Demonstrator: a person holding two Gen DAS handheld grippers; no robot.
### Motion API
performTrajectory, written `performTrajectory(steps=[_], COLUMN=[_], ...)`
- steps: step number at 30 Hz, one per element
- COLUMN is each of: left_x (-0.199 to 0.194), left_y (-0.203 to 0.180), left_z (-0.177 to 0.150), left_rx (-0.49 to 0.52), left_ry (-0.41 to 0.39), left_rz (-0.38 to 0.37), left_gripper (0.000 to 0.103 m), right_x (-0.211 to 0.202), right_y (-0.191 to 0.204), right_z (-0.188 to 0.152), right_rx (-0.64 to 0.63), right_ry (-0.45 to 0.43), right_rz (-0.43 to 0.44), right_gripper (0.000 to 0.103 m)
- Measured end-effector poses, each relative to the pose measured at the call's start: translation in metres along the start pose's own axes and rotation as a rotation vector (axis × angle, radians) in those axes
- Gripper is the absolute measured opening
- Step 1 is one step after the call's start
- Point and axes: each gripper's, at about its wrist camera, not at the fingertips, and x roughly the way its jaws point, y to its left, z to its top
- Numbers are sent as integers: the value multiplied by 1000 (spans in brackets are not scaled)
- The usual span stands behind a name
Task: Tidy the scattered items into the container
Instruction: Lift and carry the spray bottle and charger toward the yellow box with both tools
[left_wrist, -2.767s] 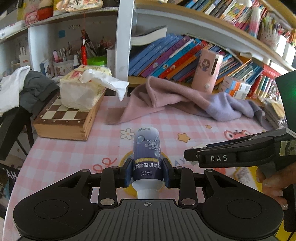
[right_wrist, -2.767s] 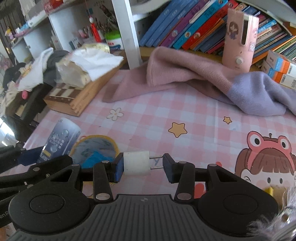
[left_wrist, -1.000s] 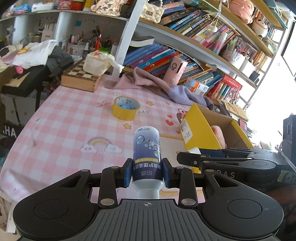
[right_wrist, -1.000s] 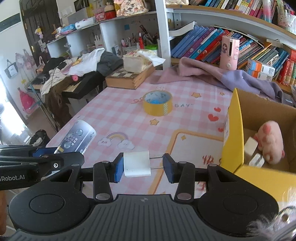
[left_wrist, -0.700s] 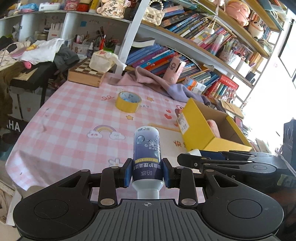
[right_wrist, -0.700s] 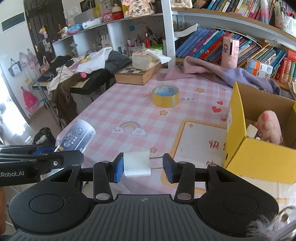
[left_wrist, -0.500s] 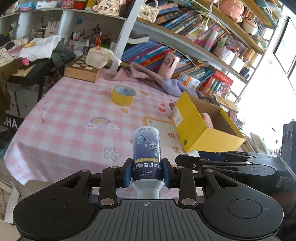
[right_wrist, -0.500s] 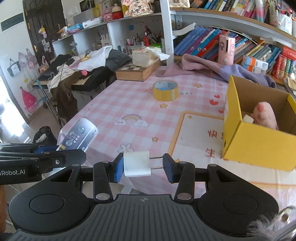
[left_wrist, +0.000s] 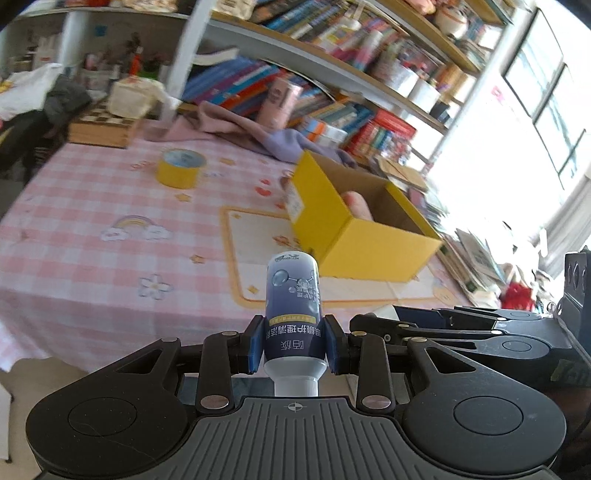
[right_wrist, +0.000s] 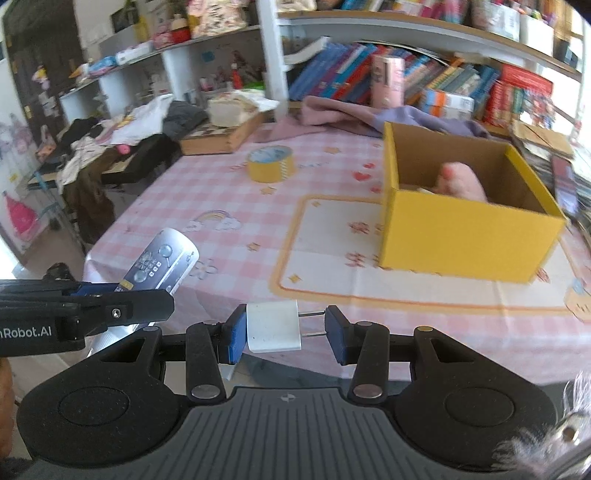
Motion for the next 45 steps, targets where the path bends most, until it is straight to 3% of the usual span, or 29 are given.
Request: performTrajectory(steps=[8,23,45], left_x=[22,52,88], left_y=[-27,-66,-108], left_z=[-5,-10,0], left_rx=[77,149,212], left_ry=[80,156,194], left_rz=[-89,-204,-255], left_gripper=[31,31,31], right_x=[-17,-45,-53], right_y=[-29,-70,-118], right_z=[-16,-41,-42], right_rx=[100,217,281], right_ry=[3,3,0], right_rz=[-90,-203,-245], right_gripper=[42,42,42])
